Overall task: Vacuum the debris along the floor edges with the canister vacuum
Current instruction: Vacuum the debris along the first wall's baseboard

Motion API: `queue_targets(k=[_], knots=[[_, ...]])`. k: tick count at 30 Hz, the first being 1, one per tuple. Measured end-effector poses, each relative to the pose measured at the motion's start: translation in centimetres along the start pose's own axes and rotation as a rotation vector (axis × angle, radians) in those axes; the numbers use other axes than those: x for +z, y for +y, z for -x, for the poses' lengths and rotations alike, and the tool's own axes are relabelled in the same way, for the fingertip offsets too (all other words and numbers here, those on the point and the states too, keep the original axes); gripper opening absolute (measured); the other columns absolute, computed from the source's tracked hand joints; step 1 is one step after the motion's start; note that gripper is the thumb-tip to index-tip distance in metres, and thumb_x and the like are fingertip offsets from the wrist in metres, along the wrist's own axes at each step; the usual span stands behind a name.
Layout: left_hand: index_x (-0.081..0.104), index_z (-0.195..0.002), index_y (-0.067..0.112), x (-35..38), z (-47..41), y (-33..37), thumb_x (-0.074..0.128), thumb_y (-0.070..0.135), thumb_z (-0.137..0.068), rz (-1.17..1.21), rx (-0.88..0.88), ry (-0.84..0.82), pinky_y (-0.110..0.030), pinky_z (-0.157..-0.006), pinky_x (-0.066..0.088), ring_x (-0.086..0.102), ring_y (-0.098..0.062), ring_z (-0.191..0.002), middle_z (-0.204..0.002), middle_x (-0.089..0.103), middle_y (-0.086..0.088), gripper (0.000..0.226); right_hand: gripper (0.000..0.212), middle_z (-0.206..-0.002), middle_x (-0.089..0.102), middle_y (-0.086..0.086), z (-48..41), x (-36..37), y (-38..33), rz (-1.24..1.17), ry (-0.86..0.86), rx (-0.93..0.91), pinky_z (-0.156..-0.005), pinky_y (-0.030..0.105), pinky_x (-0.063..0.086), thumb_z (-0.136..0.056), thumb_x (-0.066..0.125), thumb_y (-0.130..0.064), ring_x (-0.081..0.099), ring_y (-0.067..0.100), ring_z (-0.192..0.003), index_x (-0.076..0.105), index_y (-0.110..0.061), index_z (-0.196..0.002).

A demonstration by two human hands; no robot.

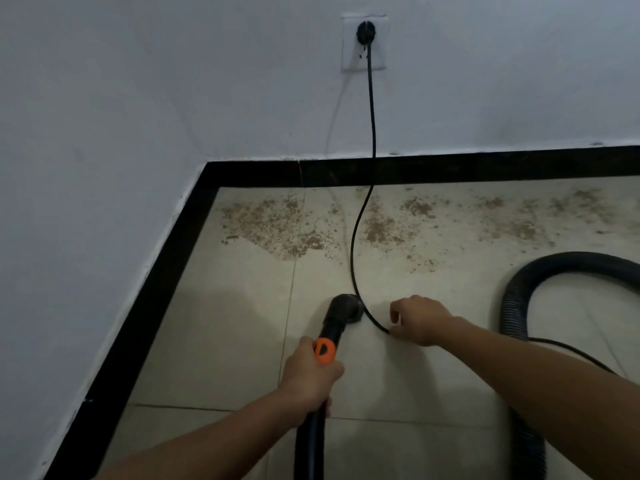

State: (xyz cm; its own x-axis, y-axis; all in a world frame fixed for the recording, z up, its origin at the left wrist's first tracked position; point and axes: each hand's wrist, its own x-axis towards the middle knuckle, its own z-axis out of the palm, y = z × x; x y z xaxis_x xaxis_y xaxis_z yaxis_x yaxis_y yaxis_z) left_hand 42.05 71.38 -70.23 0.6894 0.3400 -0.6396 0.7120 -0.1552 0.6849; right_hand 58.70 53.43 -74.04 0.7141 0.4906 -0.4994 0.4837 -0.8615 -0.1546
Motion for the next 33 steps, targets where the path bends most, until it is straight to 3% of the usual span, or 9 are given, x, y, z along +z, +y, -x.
queue_targets(k=[6,11,14,16,18,20,22,27,33], knots=[[0.048,-0.100,0.001,-4.1,-3.8,-0.4,0.063,0.007,-0.085,0.187,-0.017,0.278,-0.028,-0.040,0.045,0.046,-0.022,-0.036,-0.072,0.051,-0.017,0.022,0.020,-0.106,0.058,0.004,-0.5,0.6,1.1,-0.028,-0.006,0.073,-0.071,0.029,0.038,-0.089,0.059,-0.042,0.051,0.020,-0.088,0.057,-0.026,-0.100],[0.049,-0.108,0.000,-8.2,-7.0,-0.1,0.062,0.007,-0.086,0.328,-0.070,0.406,-0.030,-0.042,0.046,0.050,-0.024,-0.043,-0.074,0.053,-0.019,0.026,0.028,-0.112,0.063,0.003,-0.6,1.5,-2.4,-0.037,0.039,-0.024,-0.076,0.031,0.043,-0.091,0.054,-0.046,0.059,0.023,-0.100,0.060,-0.024,-0.107],[0.048,-0.111,0.000,-9.1,-9.1,0.9,0.063,0.007,-0.086,0.424,-0.070,0.429,-0.030,-0.041,0.046,0.049,-0.025,-0.045,-0.077,0.052,-0.019,0.029,0.035,-0.099,0.070,0.003,0.0,1.6,-6.5,-0.387,0.013,-0.149,-0.075,0.031,0.049,-0.094,0.054,-0.051,0.065,0.021,-0.089,0.067,-0.019,-0.099],[0.049,-0.113,-0.001,-9.6,-10.5,1.8,0.064,0.008,-0.086,0.498,-0.075,0.463,-0.031,-0.044,0.047,0.049,-0.025,-0.045,-0.077,0.051,-0.017,0.032,0.042,-0.089,0.071,0.003,0.6,1.7,-9.2,-0.656,-0.131,-0.183,-0.068,0.026,0.054,-0.094,0.054,-0.054,0.068,0.017,-0.077,0.069,-0.014,-0.096],[0.050,-0.115,-0.002,-10.4,-11.9,2.7,0.066,0.010,-0.087,0.583,-0.083,0.501,-0.032,-0.046,0.048,0.050,-0.026,-0.046,-0.077,0.051,-0.016,0.035,0.044,-0.088,0.069,-0.002,1.0,2.1,-11.0,-0.771,-0.253,-0.199,-0.058,0.015,0.048,-0.090,0.054,-0.061,0.066,0.009,-0.072,0.066,-0.020,-0.097],[0.048,-0.118,-0.001,-10.9,-13.3,3.4,0.066,0.013,-0.087,0.666,-0.088,0.511,-0.033,-0.046,0.048,0.051,-0.027,-0.048,-0.079,0.049,-0.016,0.038,0.052,-0.098,0.065,-0.008,1.1,2.5,-11.6,-0.750,-0.283,-0.224,-0.063,0.015,0.044,-0.077,0.058,-0.074,0.061,0.003,-0.082,0.060,-0.030,-0.106],[0.044,-0.118,0.002,-10.7,-14.2,4.0,0.066,0.016,-0.088,0.724,-0.095,0.497,-0.033,-0.045,0.048,0.052,-0.027,-0.049,-0.082,0.049,-0.015,0.039,0.066,-0.106,0.061,-0.013,0.9,2.6,-11.1,-0.661,-0.248,-0.218,-0.069,0.017,0.043,-0.065,0.069,-0.074,0.059,0.004,-0.090,0.051,-0.034,-0.115],[0.045,-0.116,0.004,-10.8,-15.6,4.9,0.062,0.021,-0.093,0.775,-0.113,0.419,-0.029,-0.041,0.049,0.056,-0.027,-0.047,-0.083,0.055,-0.017,0.033,0.062,-0.115,0.065,-0.001,-0.6,2.3,-10.2,-0.331,-0.012,-0.211,-0.069,0.026,0.045,-0.077,0.072,-0.045,0.064,0.019,-0.095,0.040,-0.029,-0.128],[0.044,-0.127,0.000,-17.6,-17.4,4.1,0.062,0.020,-0.094,0.777,-0.107,0.528,-0.030,-0.039,0.048,0.054,-0.027,-0.052,-0.083,0.051,-0.015,0.043,0.068,-0.111,0.066,-0.005,-3.6,1.3,-16.6,-0.276,0.136,-0.349,-0.063,0.026,0.038,-0.076,0.066,-0.057,0.065,0.019,-0.091,0.033,-0.036,-0.131]])
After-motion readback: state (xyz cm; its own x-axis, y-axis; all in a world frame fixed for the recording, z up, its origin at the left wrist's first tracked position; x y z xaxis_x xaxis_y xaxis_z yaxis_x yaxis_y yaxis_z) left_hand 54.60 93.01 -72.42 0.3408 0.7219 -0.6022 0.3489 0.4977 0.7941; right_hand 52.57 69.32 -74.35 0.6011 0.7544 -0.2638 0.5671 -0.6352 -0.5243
